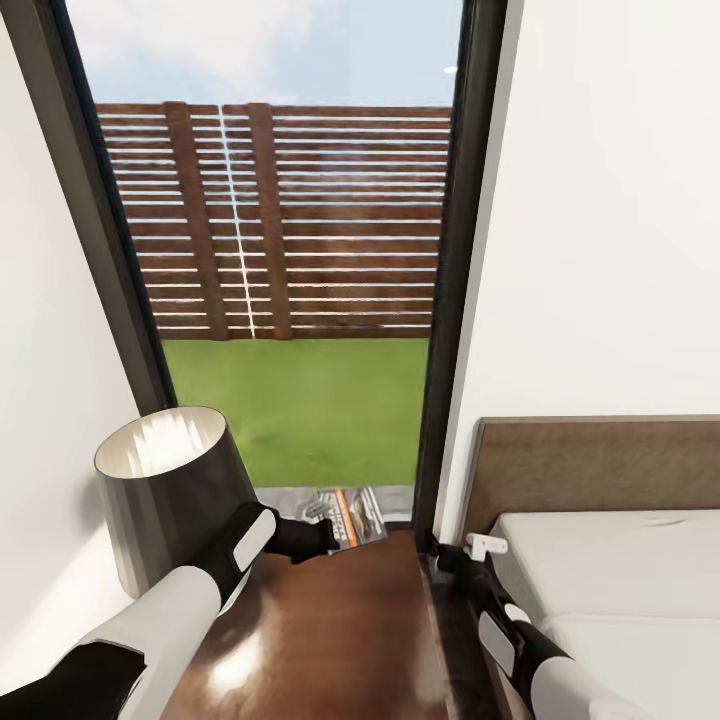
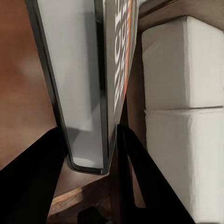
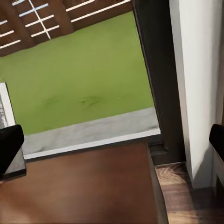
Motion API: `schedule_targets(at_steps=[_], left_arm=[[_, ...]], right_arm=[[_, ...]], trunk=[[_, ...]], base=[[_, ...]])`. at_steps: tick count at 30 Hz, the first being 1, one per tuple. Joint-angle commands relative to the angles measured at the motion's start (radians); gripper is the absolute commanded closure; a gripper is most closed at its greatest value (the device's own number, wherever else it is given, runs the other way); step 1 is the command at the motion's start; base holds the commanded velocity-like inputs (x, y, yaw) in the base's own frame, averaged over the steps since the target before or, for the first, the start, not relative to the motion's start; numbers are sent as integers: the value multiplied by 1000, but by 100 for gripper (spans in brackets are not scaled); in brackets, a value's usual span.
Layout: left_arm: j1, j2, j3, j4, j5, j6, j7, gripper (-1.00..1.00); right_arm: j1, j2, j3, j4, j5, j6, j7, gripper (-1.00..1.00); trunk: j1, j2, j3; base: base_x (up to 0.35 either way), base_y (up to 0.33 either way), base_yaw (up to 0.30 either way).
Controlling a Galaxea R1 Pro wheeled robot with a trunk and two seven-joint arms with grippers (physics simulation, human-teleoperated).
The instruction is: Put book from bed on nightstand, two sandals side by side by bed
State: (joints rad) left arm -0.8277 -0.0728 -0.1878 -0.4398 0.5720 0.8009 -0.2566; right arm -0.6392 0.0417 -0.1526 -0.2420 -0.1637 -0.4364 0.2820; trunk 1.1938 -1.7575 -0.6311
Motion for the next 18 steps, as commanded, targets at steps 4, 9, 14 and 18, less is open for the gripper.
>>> schedule_targets(at_steps=[4, 9, 14, 18], left_arm=[[-1, -1, -2, 0, -4, 10, -5, 100], [-1, -3, -2, 0, -4, 12, -4, 100], [-1, -3, -2, 0, -4, 13, -4, 100], [-1, -3, -2, 0, -4, 13, -3, 100]], right_arm=[[-1, 1, -7, -11, -10, -1, 12, -100], [-1, 1, -8, -15, -10, -1, 12, -100], [-1, 1, -8, -17, -10, -1, 12, -100], [-1, 1, -8, -17, -10, -1, 13, -100]], trunk=[[0, -1, -1], [19, -36, -17], [38, -71, -32], [54, -99, -45]], base=[[0, 0, 0], [0, 0, 0], [0, 0, 0], [0, 0, 0]])
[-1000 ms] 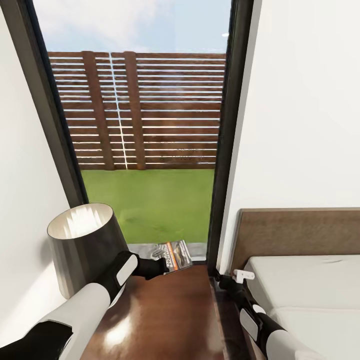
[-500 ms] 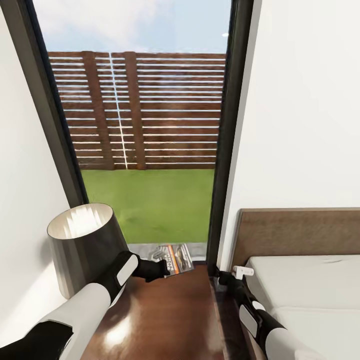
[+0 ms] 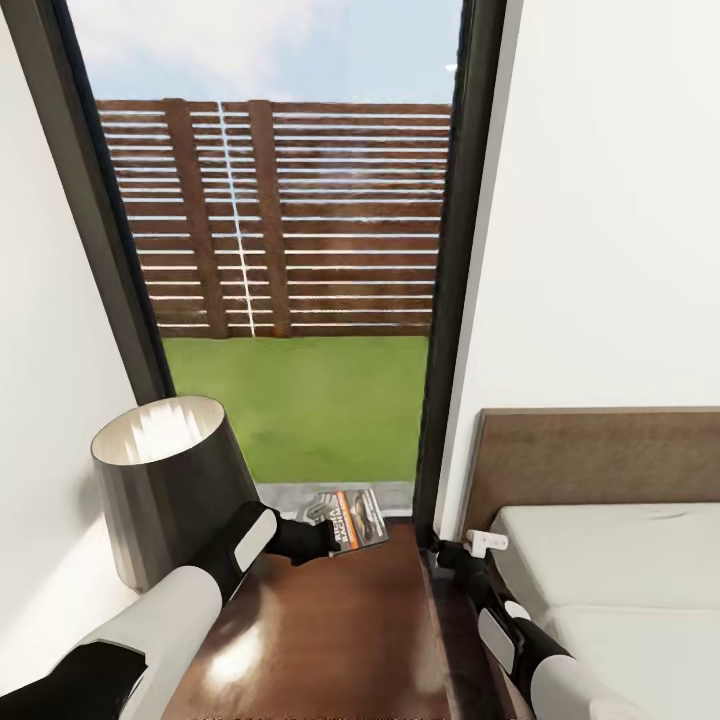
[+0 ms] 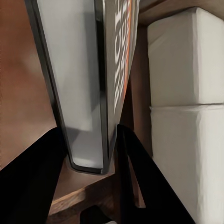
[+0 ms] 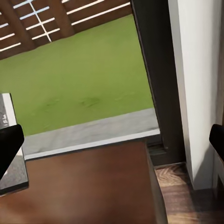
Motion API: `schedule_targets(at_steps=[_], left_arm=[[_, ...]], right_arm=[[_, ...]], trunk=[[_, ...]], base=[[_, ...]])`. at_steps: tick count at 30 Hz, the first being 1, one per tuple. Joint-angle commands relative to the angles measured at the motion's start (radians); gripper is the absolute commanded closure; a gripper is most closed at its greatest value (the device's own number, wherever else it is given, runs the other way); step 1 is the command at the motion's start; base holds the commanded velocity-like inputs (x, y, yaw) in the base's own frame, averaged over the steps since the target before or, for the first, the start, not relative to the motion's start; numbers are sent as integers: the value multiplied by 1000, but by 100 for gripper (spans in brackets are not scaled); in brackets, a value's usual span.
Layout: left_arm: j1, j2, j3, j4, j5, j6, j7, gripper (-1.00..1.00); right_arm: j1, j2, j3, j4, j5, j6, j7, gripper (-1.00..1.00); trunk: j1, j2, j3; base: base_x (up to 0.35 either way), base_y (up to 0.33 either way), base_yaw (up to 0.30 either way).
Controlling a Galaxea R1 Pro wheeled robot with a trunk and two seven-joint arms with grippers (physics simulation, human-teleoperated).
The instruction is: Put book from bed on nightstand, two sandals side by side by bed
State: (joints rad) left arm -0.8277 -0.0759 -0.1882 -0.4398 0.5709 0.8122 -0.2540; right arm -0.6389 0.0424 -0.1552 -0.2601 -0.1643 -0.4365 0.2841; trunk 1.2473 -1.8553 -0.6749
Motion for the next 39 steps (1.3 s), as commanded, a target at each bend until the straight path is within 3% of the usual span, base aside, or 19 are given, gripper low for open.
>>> schedule_targets(at_steps=[1, 12, 29, 39], left_arm=[[-1, 0, -2, 0, -3, 1, -6, 100], [-1, 1, -2, 0, -3, 1, -4, 100], [-1, 1, -1, 0, -3, 1, -4, 100], [-1, 1, -2, 0, -3, 2, -4, 100]], right_arm=[[-1, 1, -6, 1, -9, -1, 10, -100], [-1, 1, -6, 2, -9, -1, 10, -100], [-1, 1, -6, 4, -9, -1, 9, -100], [-1, 1, -6, 4, -9, -1, 9, -100]], trunk=[[4, -8, -4], [46, -85, -39], [46, -85, -39], [84, -155, -70]], base=[[0, 0, 0], [0, 0, 0], [0, 0, 0], [0, 0, 0]])
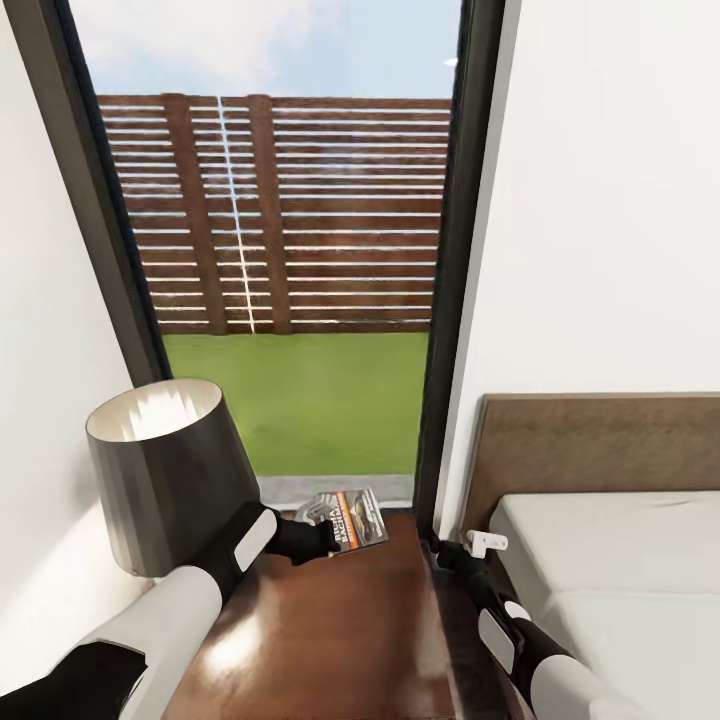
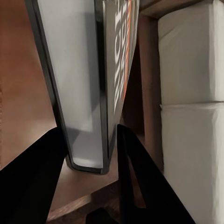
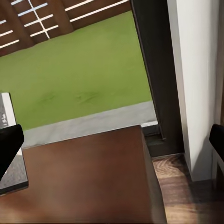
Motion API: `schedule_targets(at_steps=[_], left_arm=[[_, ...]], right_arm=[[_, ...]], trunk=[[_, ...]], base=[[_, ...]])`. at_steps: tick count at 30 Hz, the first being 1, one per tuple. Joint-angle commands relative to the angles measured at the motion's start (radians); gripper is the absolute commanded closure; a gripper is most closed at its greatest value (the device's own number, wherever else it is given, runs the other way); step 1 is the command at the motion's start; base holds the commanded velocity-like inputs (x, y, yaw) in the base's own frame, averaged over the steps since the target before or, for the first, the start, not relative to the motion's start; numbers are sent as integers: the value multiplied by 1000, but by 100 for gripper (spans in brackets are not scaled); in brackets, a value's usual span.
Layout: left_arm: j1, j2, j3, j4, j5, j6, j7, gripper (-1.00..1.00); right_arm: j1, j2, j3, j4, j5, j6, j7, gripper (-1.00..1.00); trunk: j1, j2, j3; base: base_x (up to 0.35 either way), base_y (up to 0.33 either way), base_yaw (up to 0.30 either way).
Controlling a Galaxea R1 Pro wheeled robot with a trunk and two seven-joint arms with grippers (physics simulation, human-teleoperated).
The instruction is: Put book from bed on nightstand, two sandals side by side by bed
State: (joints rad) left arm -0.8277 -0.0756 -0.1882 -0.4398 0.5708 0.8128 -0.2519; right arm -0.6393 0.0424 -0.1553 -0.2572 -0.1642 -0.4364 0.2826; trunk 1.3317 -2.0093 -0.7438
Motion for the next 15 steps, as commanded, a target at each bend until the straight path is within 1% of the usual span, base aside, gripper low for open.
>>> schedule_targets(at_steps=[1, 11, 15], left_arm=[[-1, 0, -2, 0, -3, 2, -6, 100], [-1, 0, -2, 0, -3, 2, -6, 100], [-1, 0, -2, 0, -3, 1, -6, 100]], right_arm=[[-1, 1, -6, 1, -9, -1, 10, -100], [0, 1, -6, 2, -9, -1, 10, -100], [0, 0, -6, 2, -9, -1, 10, -100]], trunk=[[4, -8, -4], [42, -78, -36], [42, -78, -36]], base=[[0, 0, 0], [0, 0, 0], [0, 0, 0]])
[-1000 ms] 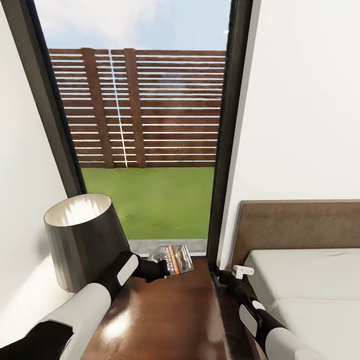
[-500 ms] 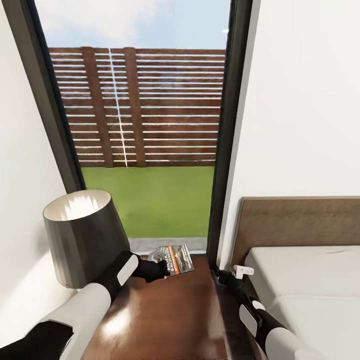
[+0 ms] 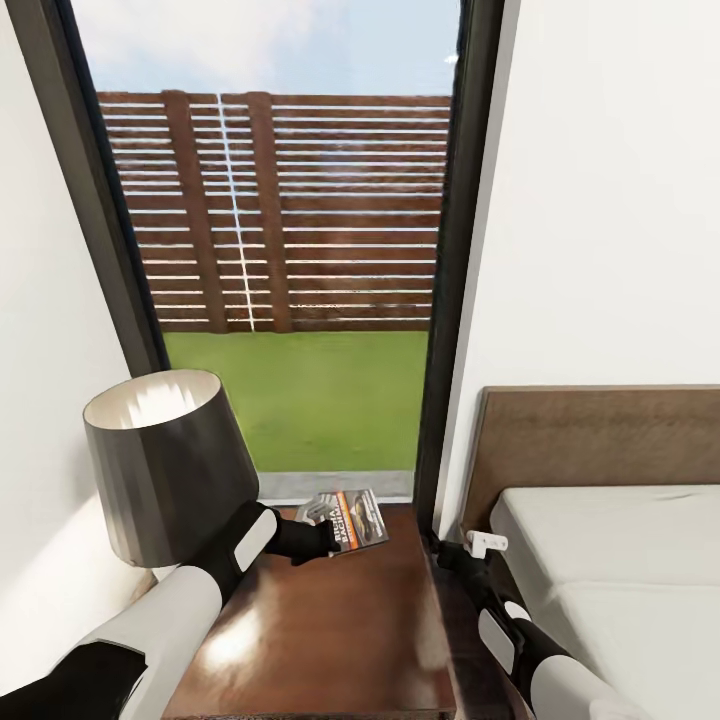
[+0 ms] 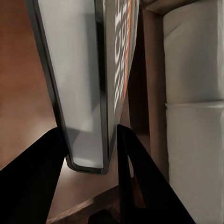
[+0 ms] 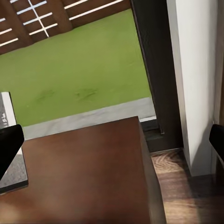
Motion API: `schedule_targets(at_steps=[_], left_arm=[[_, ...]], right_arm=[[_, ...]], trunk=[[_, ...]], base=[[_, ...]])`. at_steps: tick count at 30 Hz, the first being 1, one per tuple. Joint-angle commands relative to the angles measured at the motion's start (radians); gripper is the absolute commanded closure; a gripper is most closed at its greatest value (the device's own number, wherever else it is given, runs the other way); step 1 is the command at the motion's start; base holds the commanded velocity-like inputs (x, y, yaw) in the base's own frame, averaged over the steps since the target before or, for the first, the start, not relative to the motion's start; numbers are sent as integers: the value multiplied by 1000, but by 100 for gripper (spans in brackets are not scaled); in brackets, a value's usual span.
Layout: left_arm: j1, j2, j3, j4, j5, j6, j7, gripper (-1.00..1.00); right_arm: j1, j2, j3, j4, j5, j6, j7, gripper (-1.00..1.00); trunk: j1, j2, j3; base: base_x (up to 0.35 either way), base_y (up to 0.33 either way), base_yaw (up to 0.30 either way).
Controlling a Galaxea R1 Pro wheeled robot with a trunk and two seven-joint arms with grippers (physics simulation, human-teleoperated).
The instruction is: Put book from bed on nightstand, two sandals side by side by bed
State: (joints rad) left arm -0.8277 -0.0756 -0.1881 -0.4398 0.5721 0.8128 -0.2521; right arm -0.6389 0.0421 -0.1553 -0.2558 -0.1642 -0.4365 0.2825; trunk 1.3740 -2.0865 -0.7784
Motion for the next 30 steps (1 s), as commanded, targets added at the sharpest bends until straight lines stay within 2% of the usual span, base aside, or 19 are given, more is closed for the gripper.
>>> schedule_targets(at_steps=[1, 26, 30], left_arm=[[-1, 0, -2, 0, -5, 2, -6, 100], [-1, 0, -2, 0, -5, 0, -6, 100], [-1, 0, -2, 0, -5, 0, -6, 100]], right_arm=[[-1, 1, -6, 1, -9, -1, 10, -100], [-1, -1, -6, 1, -9, -1, 10, -100], [-1, -1, -6, 1, -9, -1, 10, -100]], trunk=[[0, 0, -1], [0, 0, -1], [15, -28, -14]], base=[[0, 0, 0], [0, 0, 0], [0, 0, 0]])
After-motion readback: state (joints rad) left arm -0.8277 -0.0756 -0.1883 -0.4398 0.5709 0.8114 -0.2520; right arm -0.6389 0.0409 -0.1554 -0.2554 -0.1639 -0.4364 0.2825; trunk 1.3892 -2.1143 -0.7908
